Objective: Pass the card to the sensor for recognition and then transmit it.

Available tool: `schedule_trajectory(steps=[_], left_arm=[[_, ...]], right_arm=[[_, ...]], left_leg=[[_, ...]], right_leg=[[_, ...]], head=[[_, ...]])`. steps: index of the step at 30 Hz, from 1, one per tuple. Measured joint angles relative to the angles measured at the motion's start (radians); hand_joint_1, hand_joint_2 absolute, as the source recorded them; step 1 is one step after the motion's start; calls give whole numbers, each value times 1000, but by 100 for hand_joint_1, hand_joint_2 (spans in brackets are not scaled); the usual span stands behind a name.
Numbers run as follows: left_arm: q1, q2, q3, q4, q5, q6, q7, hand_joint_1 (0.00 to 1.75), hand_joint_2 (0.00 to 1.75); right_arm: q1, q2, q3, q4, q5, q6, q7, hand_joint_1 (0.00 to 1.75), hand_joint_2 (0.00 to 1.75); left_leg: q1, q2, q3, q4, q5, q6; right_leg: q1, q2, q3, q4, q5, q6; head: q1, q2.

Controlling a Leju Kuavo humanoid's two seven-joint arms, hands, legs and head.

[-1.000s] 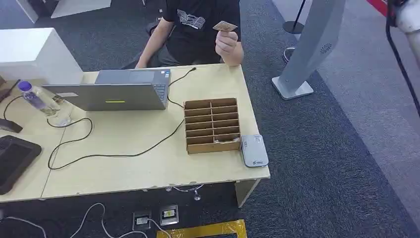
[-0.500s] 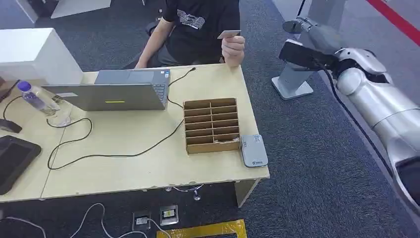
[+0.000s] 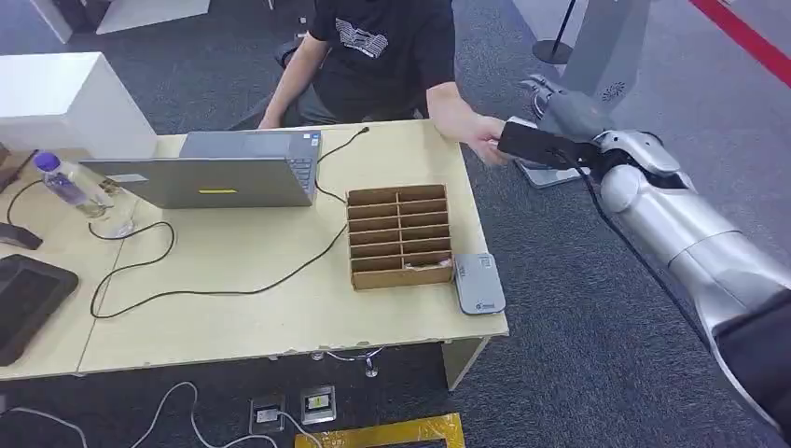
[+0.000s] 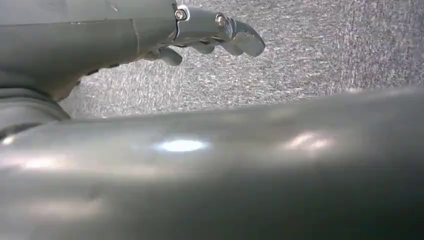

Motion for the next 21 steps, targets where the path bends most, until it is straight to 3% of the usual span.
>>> schedule_trajectory(steps=[11,12,13,14,21], left_arm=[[0,6,-19,0,-17,-3,4,0,0],[-1,7,-21,0,-17,-3,3,0,0],[-1,7,-23,0,-17,-3,3,0,0],[-1,8,-24,0,-17,-3,3,0,0],[-1,10,-26,0,-27,-2,4,0,0]], right_arm=[[47,-2,-21,0,19,0,-2,0,175],[47,-2,-24,0,21,0,-2,7,175],[48,-2,-27,0,22,0,-2,161,175],[48,-2,-29,0,25,0,-2,175,175],[60,-15,-55,-2,46,46,5,175,175]], left_leg=[[0,0,0,0,0,0],[0,1,0,0,0,0],[0,1,0,0,0,0],[0,1,0,0,0,0],[0,1,0,0,0,0]], right_leg=[[0,1,0,0,0,0],[0,1,0,0,0,0],[0,1,0,0,0,0],[0,1,0,0,0,0],[0,1,0,0,0,0]], head=[[0,0],[0,0],[0,0],[0,0],[0,0]])
